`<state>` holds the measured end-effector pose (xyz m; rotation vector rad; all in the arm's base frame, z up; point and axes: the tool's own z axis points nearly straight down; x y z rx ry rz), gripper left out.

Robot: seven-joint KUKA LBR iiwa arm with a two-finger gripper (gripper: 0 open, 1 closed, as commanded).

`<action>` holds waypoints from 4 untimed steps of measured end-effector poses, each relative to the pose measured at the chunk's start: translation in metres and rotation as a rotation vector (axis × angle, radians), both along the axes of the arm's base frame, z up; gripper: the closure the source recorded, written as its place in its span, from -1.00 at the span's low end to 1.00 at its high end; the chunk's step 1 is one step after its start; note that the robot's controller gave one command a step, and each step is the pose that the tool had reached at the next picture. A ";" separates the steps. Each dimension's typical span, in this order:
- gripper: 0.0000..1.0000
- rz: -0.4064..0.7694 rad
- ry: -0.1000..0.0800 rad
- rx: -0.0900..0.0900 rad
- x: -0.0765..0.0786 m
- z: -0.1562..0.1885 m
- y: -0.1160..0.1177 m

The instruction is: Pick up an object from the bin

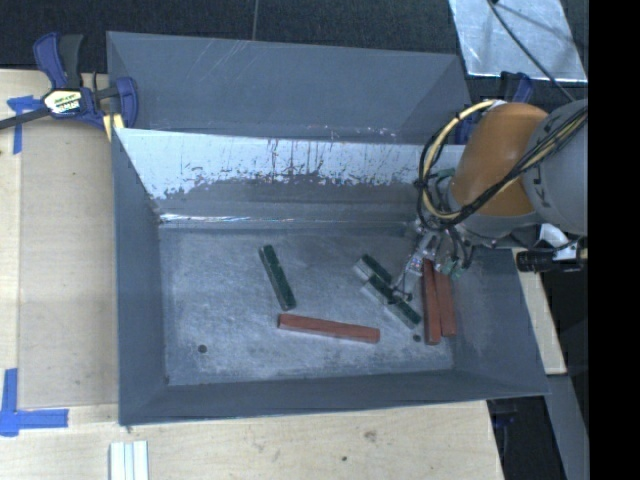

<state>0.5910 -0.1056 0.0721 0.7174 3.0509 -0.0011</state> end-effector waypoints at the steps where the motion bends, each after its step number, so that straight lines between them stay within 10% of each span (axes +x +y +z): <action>1: -1.00 0.361 0.002 0.000 -0.026 0.000 0.067; 2: 1.00 0.362 0.007 0.001 -0.027 0.001 0.067; 3: 1.00 0.361 -0.006 -0.002 -0.007 0.137 0.080; 4: -1.00 0.361 0.004 0.000 -0.009 0.132 0.080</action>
Offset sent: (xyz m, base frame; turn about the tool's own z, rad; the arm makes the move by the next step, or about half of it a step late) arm -0.0277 0.0672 -0.0021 -0.3610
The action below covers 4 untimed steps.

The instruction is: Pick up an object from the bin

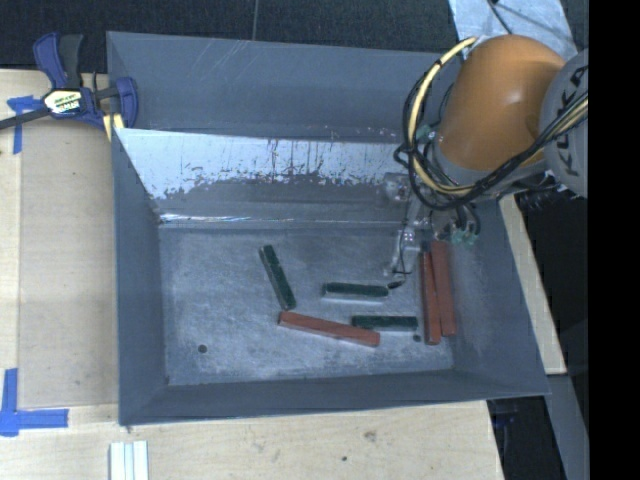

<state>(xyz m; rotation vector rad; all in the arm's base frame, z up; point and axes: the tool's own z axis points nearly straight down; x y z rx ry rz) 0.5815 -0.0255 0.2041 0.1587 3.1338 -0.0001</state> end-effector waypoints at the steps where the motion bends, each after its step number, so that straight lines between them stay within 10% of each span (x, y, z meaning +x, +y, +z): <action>1: -1.00 0.240 0.008 0.000 -0.033 -0.136 -0.021; 2: 1.00 0.241 0.004 -0.001 -0.030 -0.130 -0.022; 3: 1.00 0.198 -0.006 -0.002 -0.037 -0.014 -0.024; 4: 1.00 0.321 -0.010 -0.004 -0.020 0.194 -0.029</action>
Offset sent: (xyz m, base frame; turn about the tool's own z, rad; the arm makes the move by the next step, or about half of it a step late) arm -0.0319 -0.0207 -0.1340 -0.2414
